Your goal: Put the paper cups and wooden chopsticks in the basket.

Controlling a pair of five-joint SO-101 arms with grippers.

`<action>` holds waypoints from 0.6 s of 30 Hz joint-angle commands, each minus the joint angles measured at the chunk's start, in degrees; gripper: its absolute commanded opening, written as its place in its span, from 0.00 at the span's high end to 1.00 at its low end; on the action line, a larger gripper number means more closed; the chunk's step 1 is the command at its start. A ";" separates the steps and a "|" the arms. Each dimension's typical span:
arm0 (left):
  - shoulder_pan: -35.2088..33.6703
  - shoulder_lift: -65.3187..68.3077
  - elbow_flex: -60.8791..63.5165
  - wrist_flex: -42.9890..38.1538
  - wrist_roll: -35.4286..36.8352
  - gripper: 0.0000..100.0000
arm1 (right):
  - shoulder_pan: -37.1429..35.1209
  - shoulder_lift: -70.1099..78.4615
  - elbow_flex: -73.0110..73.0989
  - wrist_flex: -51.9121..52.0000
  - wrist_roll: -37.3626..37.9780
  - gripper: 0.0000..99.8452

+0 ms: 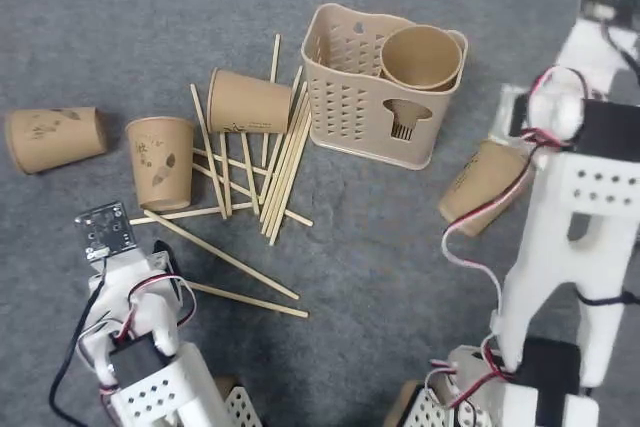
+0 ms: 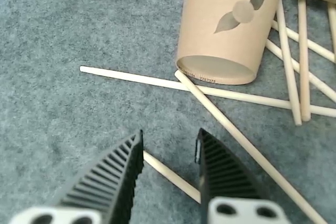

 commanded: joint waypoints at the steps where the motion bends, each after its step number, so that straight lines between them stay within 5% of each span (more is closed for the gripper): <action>1: -0.44 -1.14 -1.89 -0.26 -0.44 0.85 | 5.14 0.31 7.12 -7.34 2.81 0.99; 12: -0.44 -1.14 -1.89 -0.18 -0.35 0.85 | 7.69 17.27 10.46 -26.59 2.29 0.99; 18: -0.18 -1.14 -1.89 0.00 -0.44 0.92 | 7.87 24.75 10.46 -36.35 -5.36 0.99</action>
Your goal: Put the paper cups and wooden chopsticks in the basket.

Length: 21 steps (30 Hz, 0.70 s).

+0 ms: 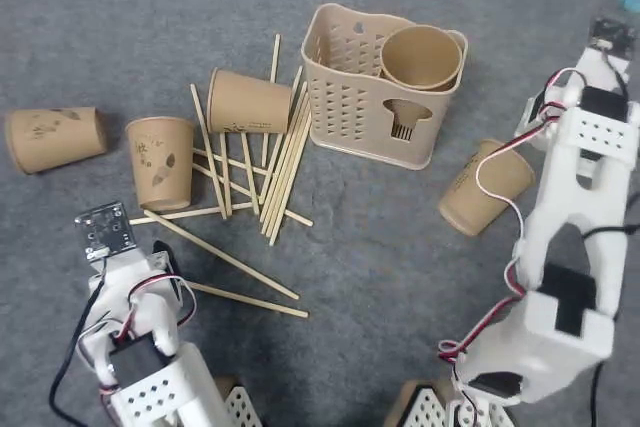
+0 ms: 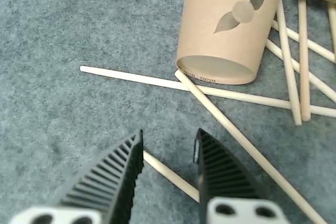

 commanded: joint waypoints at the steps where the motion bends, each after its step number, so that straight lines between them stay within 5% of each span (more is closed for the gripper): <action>1: -0.18 -1.14 -1.89 -0.09 -0.44 0.96 | 0.57 1.45 -0.26 -4.53 -3.08 0.99; 15: -0.18 -1.14 -1.89 -0.18 -0.44 0.99 | -0.31 6.20 -0.26 -3.56 -3.08 0.99; 21: -0.18 -1.14 -1.89 -0.18 -0.44 0.99 | -4.88 5.76 -1.32 10.07 -2.90 0.99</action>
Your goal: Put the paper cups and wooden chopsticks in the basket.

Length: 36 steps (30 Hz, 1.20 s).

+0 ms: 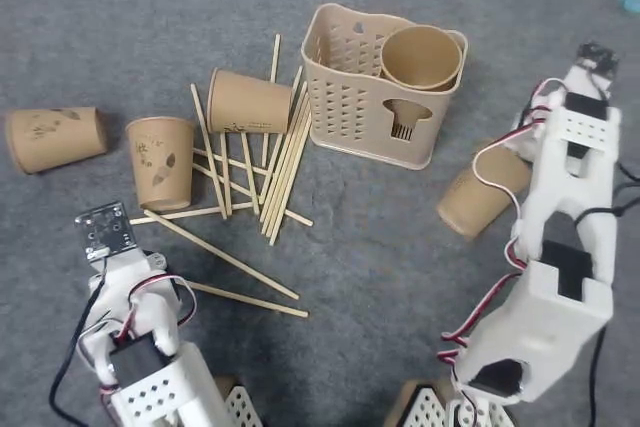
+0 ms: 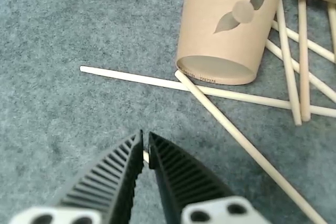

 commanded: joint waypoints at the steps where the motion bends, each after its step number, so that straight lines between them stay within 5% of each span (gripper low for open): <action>1: -0.18 -1.14 -1.89 -0.18 -0.44 0.99 | -3.74 -2.07 -2.46 10.68 0.35 0.99; 8: -0.18 -1.14 -1.89 -0.18 -0.44 0.99 | -9.98 -2.07 -9.49 33.89 10.99 0.99; 15: -0.18 -1.14 -1.89 -0.18 -0.44 0.99 | -11.12 -6.55 -2.90 34.42 11.25 0.99; 26: -0.18 -1.14 -1.89 -0.18 -0.44 0.99 | -17.45 -37.23 21.01 34.24 11.34 0.99; 36: -0.44 -1.14 -1.89 -0.26 -0.44 0.99 | -17.27 -57.80 22.77 34.33 11.25 0.92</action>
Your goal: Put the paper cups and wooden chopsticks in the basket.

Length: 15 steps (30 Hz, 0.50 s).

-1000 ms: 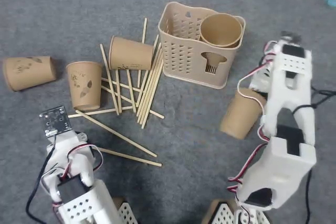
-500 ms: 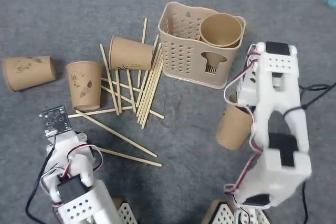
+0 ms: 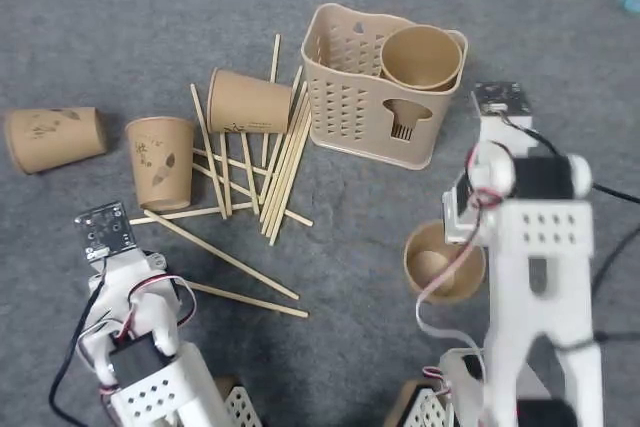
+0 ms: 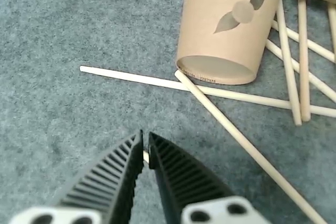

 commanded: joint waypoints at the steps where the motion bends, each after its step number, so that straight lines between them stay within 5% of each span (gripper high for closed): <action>1: -0.44 -1.14 -1.89 -0.26 -0.44 0.99 | -0.31 -6.29 -0.09 2.33 0.79 0.90; 15: -0.44 -1.14 -1.89 -0.26 -0.53 0.99 | 5.93 -6.81 8.79 -5.32 3.34 0.86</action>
